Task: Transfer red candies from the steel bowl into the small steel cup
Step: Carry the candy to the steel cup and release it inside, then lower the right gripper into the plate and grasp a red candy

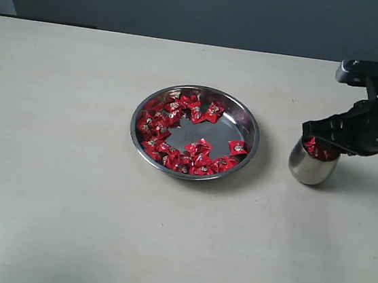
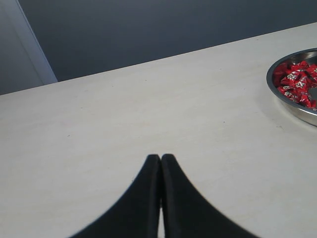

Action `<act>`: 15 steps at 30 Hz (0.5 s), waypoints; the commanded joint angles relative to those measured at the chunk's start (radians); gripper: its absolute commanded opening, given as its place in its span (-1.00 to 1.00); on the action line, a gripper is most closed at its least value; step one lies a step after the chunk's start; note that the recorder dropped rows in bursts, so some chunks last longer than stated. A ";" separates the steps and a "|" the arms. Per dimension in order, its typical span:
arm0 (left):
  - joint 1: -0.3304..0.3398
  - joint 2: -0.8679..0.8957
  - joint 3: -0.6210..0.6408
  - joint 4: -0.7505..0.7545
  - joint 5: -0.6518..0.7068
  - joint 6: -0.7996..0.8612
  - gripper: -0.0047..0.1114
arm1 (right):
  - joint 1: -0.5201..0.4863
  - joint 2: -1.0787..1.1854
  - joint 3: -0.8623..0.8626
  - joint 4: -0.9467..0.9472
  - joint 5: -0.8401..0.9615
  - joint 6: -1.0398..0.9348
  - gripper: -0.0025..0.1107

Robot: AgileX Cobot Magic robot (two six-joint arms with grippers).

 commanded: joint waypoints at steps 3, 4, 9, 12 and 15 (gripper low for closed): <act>0.000 -0.004 -0.001 0.003 -0.007 -0.005 -0.91 | -0.008 -0.099 -0.052 -0.003 0.005 0.001 -0.44; 0.000 -0.004 -0.001 0.003 -0.007 -0.005 -0.91 | -0.008 -0.112 -0.059 -0.003 0.011 0.001 -0.44; 0.000 -0.004 -0.001 0.003 -0.007 -0.005 -0.91 | 0.065 -0.116 -0.068 0.093 0.040 -0.045 -0.44; 0.000 -0.004 -0.001 0.003 -0.007 -0.005 -0.91 | 0.165 -0.078 -0.072 0.150 0.012 -0.142 -0.44; 0.000 -0.004 -0.001 0.001 -0.007 -0.005 -0.91 | 0.255 -0.015 -0.105 0.170 -0.020 -0.220 -0.32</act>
